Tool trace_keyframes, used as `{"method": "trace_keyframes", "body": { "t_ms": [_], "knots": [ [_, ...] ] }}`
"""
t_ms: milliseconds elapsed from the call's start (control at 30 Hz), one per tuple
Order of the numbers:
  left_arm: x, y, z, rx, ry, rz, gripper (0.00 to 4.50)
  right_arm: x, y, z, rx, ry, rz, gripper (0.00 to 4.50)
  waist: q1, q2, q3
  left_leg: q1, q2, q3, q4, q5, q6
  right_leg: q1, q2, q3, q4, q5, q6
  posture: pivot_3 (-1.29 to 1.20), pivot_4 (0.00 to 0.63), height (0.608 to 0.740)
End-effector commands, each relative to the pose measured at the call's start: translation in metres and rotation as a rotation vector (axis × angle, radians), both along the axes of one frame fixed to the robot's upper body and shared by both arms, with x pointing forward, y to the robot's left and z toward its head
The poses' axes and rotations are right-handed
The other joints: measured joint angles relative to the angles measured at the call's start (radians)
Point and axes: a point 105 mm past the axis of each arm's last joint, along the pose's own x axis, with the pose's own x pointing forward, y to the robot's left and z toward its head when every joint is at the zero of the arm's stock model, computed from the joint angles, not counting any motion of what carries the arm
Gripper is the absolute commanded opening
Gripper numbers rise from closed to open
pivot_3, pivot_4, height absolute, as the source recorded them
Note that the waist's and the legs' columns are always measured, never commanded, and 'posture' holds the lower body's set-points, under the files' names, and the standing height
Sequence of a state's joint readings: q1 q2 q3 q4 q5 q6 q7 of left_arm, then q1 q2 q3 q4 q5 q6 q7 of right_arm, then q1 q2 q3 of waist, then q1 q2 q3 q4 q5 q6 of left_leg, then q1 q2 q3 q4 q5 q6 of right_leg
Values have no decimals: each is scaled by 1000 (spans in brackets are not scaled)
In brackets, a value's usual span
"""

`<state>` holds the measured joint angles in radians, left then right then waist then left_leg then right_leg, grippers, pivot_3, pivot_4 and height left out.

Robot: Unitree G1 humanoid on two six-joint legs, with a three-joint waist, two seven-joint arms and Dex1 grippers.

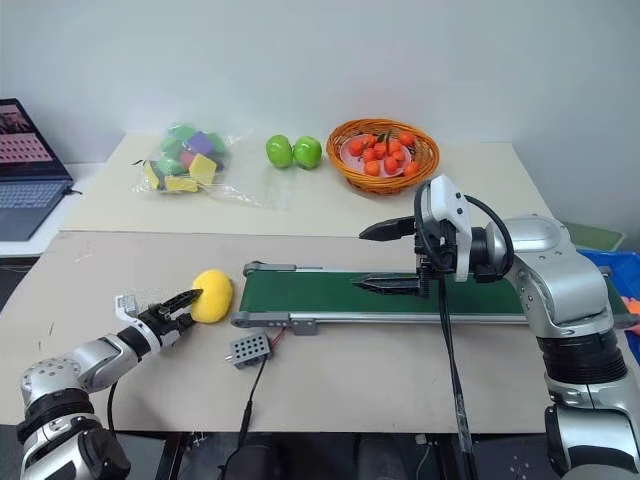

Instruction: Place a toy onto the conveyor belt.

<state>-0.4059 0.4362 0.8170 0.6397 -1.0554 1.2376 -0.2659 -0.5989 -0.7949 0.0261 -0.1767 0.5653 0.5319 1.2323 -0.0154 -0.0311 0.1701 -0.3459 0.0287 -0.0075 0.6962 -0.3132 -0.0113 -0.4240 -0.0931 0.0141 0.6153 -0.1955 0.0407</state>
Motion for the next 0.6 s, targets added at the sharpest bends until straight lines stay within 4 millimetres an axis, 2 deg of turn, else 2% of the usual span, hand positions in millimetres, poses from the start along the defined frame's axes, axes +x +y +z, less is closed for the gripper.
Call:
{"method": "trace_keyframes", "body": {
  "t_ms": [33,100,200,267,400,433,467,500,600],
  "knots": [
    [-1,11,-1,25,1,35,865,-2,-3,10,6,-53,-10,4500,-1,0,0,0,0,0,-1,0,0,0,0,0,0,0,0,0,150,738],
    [1,16,0,36,-3,54,146,-1,-2,10,7,-55,-10,4500,0,1,-1,0,0,0,-1,0,0,0,0,0,0,0,0,0,150,738],
    [8,29,13,109,-78,114,28,1,-1,10,8,-57,-9,4500,-3,1,-1,1,0,0,-1,0,0,0,0,0,0,0,0,0,150,738],
    [18,33,39,264,-225,120,28,1,-1,10,9,-58,-8,4500,-4,1,-1,1,0,0,-1,0,0,0,0,0,0,0,0,0,150,738],
    [46,34,112,638,-564,198,28,4,-1,10,11,-59,-9,4500,5,-1,1,-4,1,0,-1,2,-3,-2,1,-1,-2,0,0,0,150,738],
    [51,27,126,732,-628,183,28,4,0,9,12,-59,-8,4500,10,-1,1,-6,1,-1,-1,2,-4,-3,1,-1,-3,1,0,0,150,738],
    [58,14,132,975,-668,109,28,4,0,9,11,-58,-7,4500,14,-1,1,-7,1,-1,-1,2,-4,-3,0,-2,-4,1,0,0,150,738],
    [62,3,135,1146,-703,45,28,4,1,8,11,-58,-6,4500,16,-1,1,-7,1,-1,-1,2,-4,-3,0,-2,-5,2,1,0,150,738],
    [65,-30,151,1411,-896,-59,28,5,3,9,16,-63,-6,4500,19,0,0,-7,0,0,-1,2,-4,-2,0,-1,-5,2,2,0,150,738]
  ]
}}
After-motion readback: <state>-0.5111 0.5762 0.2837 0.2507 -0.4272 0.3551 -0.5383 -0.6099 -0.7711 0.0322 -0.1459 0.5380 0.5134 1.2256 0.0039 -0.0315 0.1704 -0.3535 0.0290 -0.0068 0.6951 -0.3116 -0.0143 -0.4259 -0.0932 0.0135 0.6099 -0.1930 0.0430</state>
